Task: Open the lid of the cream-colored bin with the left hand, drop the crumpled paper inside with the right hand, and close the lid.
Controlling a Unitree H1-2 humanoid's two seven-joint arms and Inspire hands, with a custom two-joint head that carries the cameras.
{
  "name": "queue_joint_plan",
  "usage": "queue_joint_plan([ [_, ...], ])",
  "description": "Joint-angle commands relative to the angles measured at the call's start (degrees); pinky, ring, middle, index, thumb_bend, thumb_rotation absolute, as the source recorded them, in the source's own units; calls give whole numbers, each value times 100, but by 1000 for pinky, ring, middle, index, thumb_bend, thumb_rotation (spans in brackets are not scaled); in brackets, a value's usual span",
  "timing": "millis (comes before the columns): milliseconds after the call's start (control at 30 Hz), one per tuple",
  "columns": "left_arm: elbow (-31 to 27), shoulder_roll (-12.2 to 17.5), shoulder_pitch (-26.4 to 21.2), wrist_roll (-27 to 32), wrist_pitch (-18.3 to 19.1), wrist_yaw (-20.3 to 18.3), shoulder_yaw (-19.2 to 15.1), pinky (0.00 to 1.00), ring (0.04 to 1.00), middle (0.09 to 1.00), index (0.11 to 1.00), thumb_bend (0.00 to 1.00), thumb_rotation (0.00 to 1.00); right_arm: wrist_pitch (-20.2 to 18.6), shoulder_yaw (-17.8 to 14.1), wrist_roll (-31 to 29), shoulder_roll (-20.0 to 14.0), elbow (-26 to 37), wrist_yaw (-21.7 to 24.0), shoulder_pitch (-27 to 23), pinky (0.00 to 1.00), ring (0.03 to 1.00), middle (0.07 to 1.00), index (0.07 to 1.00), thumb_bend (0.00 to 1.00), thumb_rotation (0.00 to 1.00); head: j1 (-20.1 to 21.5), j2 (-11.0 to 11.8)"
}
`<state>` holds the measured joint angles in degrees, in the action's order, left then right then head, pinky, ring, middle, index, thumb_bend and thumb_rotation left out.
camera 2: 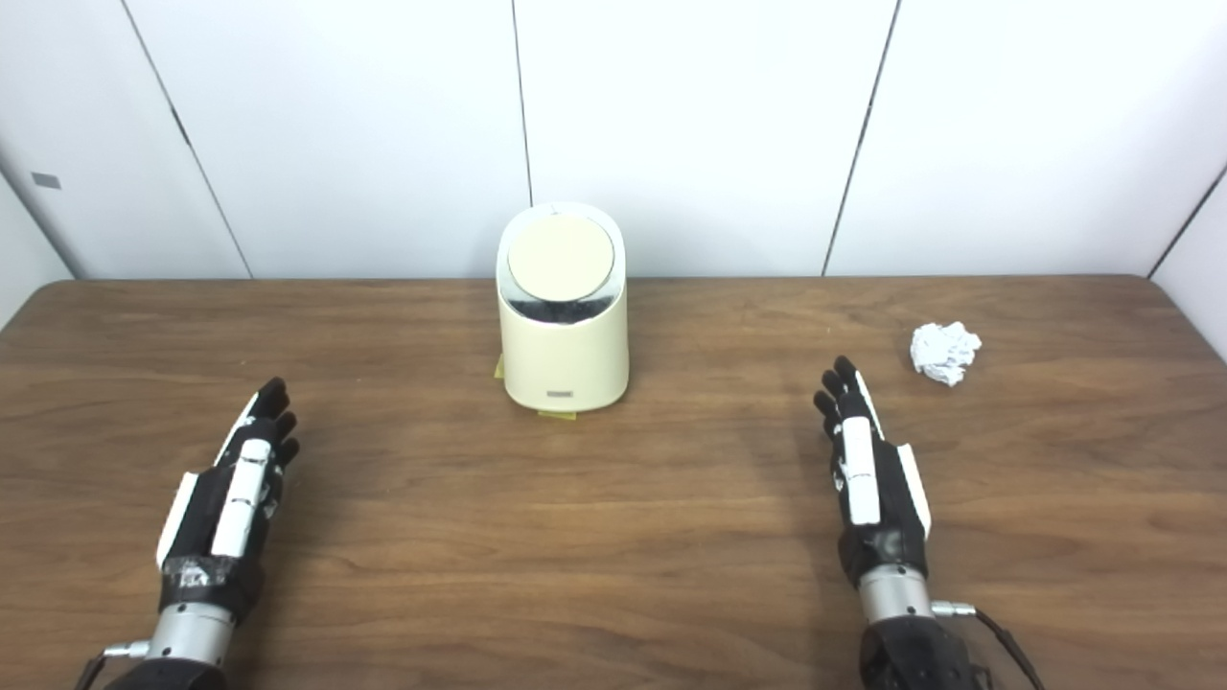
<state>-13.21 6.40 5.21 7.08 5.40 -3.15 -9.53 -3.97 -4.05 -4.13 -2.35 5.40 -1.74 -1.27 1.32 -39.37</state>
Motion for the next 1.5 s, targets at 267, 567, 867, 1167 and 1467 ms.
queue_joint_plan([
  [267,-156,103,-133,81,-89,-39,-9,1000,998,995,1000,477,804,181,-4,90,-28,121,0,-180,998,940,959,974,559,1000,-17,1],
  [567,-300,41,-180,208,152,-7,-10,1000,1000,996,1000,517,694,192,-22,51,-30,98,32,-175,993,943,959,976,560,998,-50,50],
  [867,-1002,-122,-1210,219,1216,333,109,976,963,954,980,733,336,308,-23,13,-40,-26,68,-174,996,947,961,975,566,995,-174,178],
  [1167,-1139,116,-2595,-677,2107,445,644,973,945,930,962,797,282,424,-7,-71,-17,-157,98,-174,1000,952,961,970,555,972,-222,247],
  [1467,39,540,-4044,-1982,2148,-70,1238,904,933,932,945,872,260,447,53,-10,18,-188,95,-150,1000,951,959,970,562,987,-200,257],
])
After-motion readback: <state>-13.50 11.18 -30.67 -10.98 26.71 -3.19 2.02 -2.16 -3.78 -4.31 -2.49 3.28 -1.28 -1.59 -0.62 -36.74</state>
